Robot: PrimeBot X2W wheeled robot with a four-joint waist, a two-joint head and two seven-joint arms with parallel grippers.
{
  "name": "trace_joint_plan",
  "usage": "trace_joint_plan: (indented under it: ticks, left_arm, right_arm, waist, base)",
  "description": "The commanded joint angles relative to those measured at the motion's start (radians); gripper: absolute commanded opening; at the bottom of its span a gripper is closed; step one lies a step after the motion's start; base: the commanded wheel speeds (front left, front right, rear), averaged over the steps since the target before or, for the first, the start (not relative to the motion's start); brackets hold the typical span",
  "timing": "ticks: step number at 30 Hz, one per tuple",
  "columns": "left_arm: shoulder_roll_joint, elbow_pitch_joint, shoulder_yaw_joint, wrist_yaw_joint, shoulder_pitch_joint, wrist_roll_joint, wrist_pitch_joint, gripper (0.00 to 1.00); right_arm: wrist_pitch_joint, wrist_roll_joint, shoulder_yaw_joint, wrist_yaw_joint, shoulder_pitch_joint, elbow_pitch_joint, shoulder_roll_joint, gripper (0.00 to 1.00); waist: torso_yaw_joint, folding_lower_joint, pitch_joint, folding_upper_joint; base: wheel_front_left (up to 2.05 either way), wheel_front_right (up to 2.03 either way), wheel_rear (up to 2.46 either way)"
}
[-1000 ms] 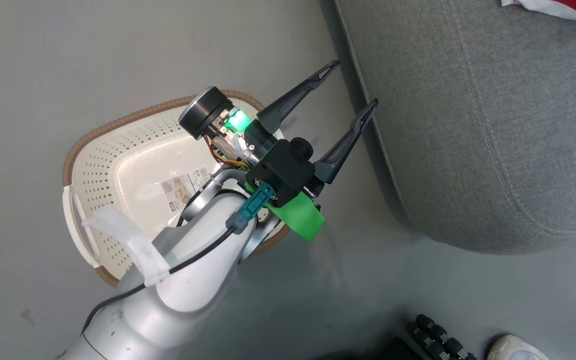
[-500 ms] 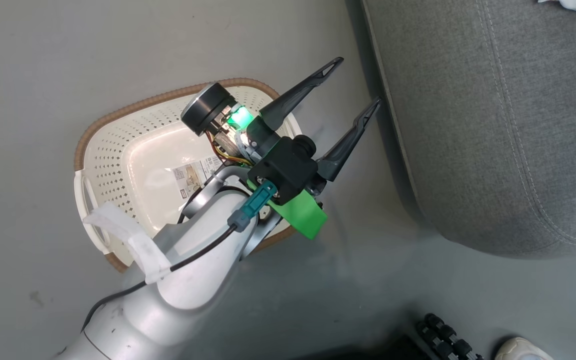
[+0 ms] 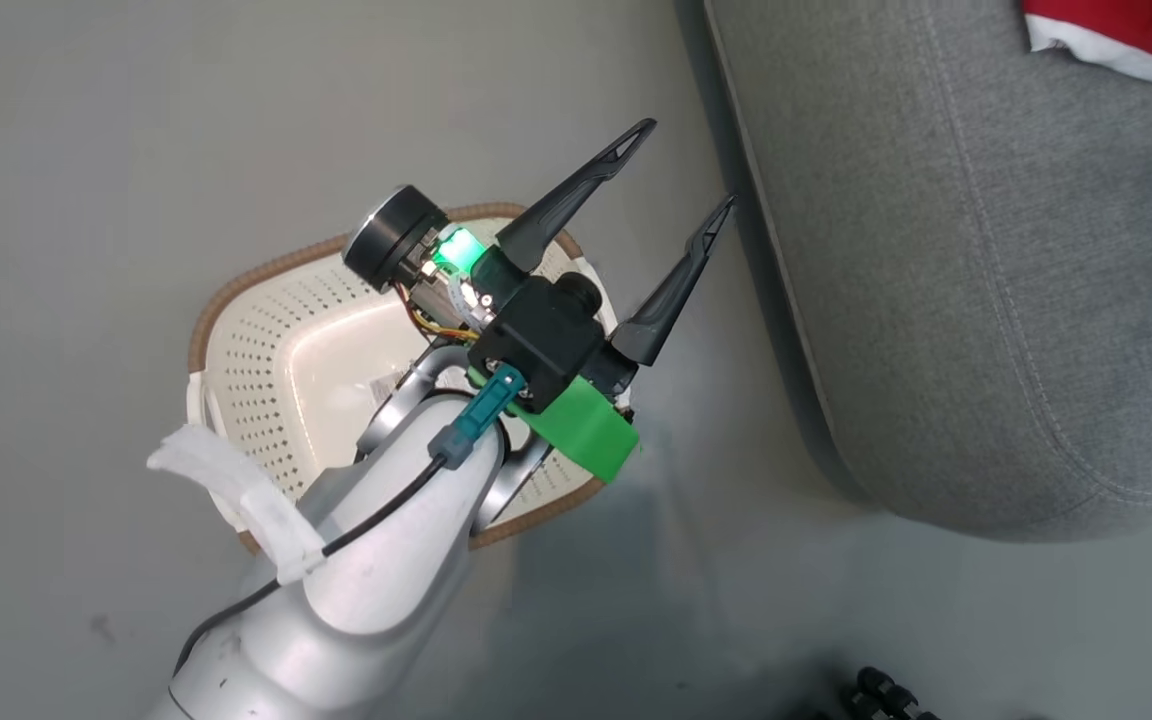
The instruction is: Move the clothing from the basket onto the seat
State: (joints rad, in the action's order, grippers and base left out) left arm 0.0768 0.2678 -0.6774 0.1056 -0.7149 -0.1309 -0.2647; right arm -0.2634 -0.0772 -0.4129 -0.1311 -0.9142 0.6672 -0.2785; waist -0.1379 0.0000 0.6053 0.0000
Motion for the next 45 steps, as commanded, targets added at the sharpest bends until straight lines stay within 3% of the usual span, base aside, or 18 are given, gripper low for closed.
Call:
trace_joint_plan:
  ticks: [1, 15, 30, 45]
  left_arm:
    - [-0.001, -0.004, 0.009, -0.006, 0.023, -0.010, 0.001, 1.00]
    - [0.004, -0.025, 0.133, -0.036, 0.188, -0.039, 0.001, 1.00]
    - [0.003, -0.041, 0.351, -0.057, 0.361, -0.065, 0.001, 1.00]
    - [-0.010, -0.072, 0.551, -0.062, 0.519, -0.047, 0.001, 1.00]
  right_arm:
    - [-0.002, -0.008, 0.004, 0.001, 0.045, -0.015, 0.005, 1.00]
    - [-0.002, -0.057, 0.170, 0.001, 0.387, -0.250, 0.112, 1.00]
    - [-0.002, -0.062, 0.365, 0.001, 0.542, -0.439, 0.196, 1.00]
    - [-0.002, -0.045, 0.409, 0.001, 0.690, -0.514, 0.223, 1.00]
  waist:
    - [0.005, 0.0000, -0.057, 0.0000]
    - [0.063, 0.0000, -0.238, 0.0000]
    - [0.180, 0.0000, -0.376, 0.0000]
    - [0.213, 0.0000, -0.485, 0.0000]
  base:
    - [0.00, 0.00, 0.00]
    - [0.00, 0.00, 0.00]
    - [0.00, 0.00, 0.00]
    - [0.00, 0.00, 0.00]
